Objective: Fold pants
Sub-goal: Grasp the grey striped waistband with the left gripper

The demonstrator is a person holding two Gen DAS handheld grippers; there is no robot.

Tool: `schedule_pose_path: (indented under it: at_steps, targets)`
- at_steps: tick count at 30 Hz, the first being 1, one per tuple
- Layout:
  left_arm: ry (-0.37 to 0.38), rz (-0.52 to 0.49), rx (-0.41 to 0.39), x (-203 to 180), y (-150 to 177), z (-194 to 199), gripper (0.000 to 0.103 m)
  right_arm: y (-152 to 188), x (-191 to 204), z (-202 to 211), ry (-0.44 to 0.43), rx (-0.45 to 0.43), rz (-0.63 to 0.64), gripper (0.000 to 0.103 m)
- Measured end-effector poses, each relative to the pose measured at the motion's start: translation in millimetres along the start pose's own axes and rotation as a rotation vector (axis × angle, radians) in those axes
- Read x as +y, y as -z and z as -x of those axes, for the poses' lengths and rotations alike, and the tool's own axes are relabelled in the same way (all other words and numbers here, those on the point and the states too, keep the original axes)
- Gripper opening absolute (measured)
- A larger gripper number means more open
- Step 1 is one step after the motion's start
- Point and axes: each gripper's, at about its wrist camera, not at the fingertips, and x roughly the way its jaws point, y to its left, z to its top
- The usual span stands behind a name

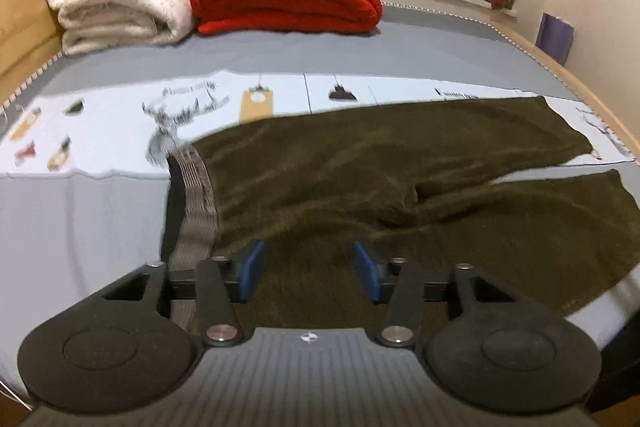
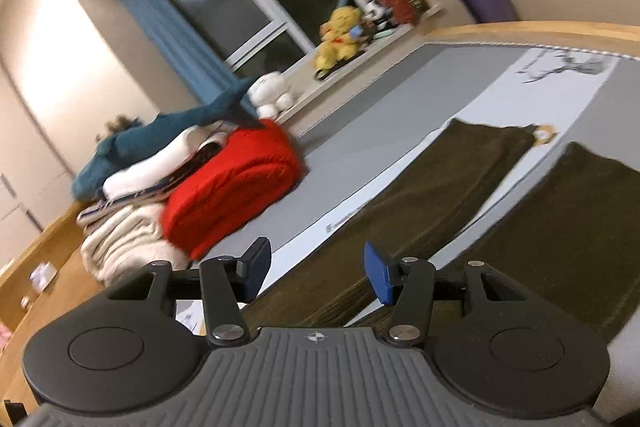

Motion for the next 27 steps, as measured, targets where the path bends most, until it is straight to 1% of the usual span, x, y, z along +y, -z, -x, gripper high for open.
schedule_pose_path:
  at_steps: [2, 4, 5, 8, 9, 11, 15, 19, 21, 23, 25, 26, 27]
  targets:
    - [-0.007, 0.018, 0.021, 2.7, 13.3, -6.8, 0.024, 4.2, 11.2, -4.5, -0.008, 0.016, 0.059, 0.055]
    - [0.007, 0.06, 0.024, 8.6, 23.2, -15.3, 0.017, 9.3, 23.2, -8.9, 0.0, 0.021, 0.146, 0.055]
    - [0.014, 0.075, 0.024, 11.1, 26.7, -20.6, 0.015, 12.3, 29.3, -10.9, 0.01, 0.026, 0.197, 0.055]
    - [0.001, 0.106, 0.049, 15.1, 24.6, -39.1, 0.015, 21.0, 39.3, -13.0, 0.031, 0.052, 0.294, 0.054]
    - [0.007, 0.121, 0.047, 16.5, 17.3, -43.9, 0.015, 23.1, 41.3, -14.7, 0.043, 0.064, 0.317, 0.054]
    - [0.023, 0.133, 0.011, 18.8, -4.2, -51.9, 0.015, 26.0, 41.6, -15.5, 0.052, 0.083, 0.347, 0.054]
    - [0.012, 0.144, -0.033, 30.0, -58.0, -81.3, 0.015, 28.8, 37.6, -12.9, 0.074, 0.1, 0.4, 0.054]
    - [-0.009, 0.152, -0.03, 44.0, -104.3, -125.3, 0.015, 27.0, 25.3, -15.4, 0.109, 0.12, 0.402, 0.054]
    - [-0.036, 0.148, -0.005, 51.9, -122.3, -154.0, 0.016, 24.6, 16.1, -15.9, 0.128, 0.13, 0.384, 0.054]
    - [-0.061, 0.156, 0.017, 59.8, -135.4, -180.8, 0.017, 21.0, 5.3, -15.4, 0.142, 0.14, 0.344, 0.054]
    - [-0.066, 0.159, 0.044, 66.2, -145.6, -206.4, 0.019, 17.7, -7.0, -16.4, 0.146, 0.154, 0.28, 0.054]
    - [-0.079, 0.154, 0.052, 68.9, -149.4, -218.1, 0.024, 15.7, -11.9, -17.6, 0.143, 0.162, 0.249, 0.054]
    - [-0.097, 0.15, 0.058, 72.2, -153.4, -229.8, 0.036, 14.1, -15.4, -19.4, 0.139, 0.166, 0.226, 0.054]
